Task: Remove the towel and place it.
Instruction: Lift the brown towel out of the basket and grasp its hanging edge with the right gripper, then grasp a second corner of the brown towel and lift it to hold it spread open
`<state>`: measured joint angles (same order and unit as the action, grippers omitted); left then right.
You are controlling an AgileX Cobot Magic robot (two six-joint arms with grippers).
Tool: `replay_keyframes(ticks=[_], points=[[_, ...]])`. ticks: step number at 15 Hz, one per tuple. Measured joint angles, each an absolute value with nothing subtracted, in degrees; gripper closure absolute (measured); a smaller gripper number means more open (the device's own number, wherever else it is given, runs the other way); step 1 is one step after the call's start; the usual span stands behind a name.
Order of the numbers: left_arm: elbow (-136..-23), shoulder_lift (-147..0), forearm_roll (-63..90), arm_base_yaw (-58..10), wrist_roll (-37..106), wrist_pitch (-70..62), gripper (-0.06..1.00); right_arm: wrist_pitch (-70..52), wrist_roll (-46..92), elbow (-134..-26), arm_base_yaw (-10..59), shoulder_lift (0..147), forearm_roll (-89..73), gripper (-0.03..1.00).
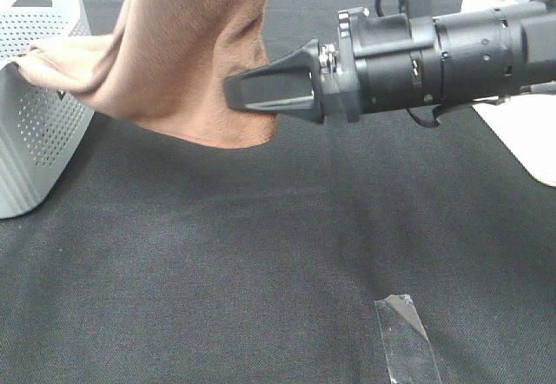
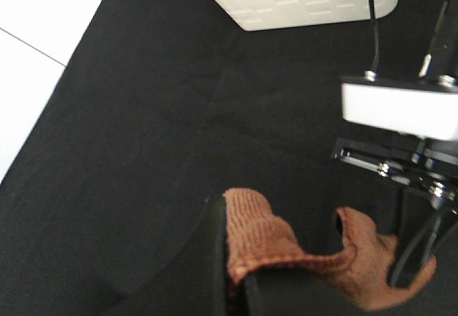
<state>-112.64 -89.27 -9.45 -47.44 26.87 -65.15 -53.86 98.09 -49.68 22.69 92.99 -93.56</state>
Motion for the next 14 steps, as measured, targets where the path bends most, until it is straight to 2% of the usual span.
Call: replay_keyframes(ticks=[2, 5, 8, 9, 10, 12, 14], points=[[-112.64, -89.27, -10.66, -47.44, 25.32, -66.23, 0.94, -47.38, 86.17, -51.62, 22.69, 88.92, -86.80, 0.96], [-112.64, -89.27, -15.18, -47.44, 23.89, -65.89, 0.94, -41.83, 65.32, -60.50, 22.69, 81.65, -66.00, 0.96], [-112.64, -89.27, -17.53, -46.01, 20.86, -59.76, 0.94, -42.00, 43.37, -75.34, 22.69, 81.42, -39.94, 0.96], [-112.64, -89.32, -17.13, -44.00, 20.00, -56.78, 0.94, -42.91, 37.41, -80.39, 22.69, 82.28, -30.88, 0.96], [-112.64, -90.47, -15.76, -39.25, 19.42, -50.94, 0.94, -46.93, 28.88, -91.50, 22.69, 85.37, -16.79, 0.96], [-112.64, -91.85, -14.38, -35.81, 19.25, -47.04, 0.94, -50.88, 26.01, -104.16, 22.69, 90.70, -5.39, 0.96], [-112.64, -93.85, -13.87, -31.80, 19.37, -40.11, 0.94, -50.94, 25.84, -112.01, 22.69, 94.71, 2.46, 0.96]])
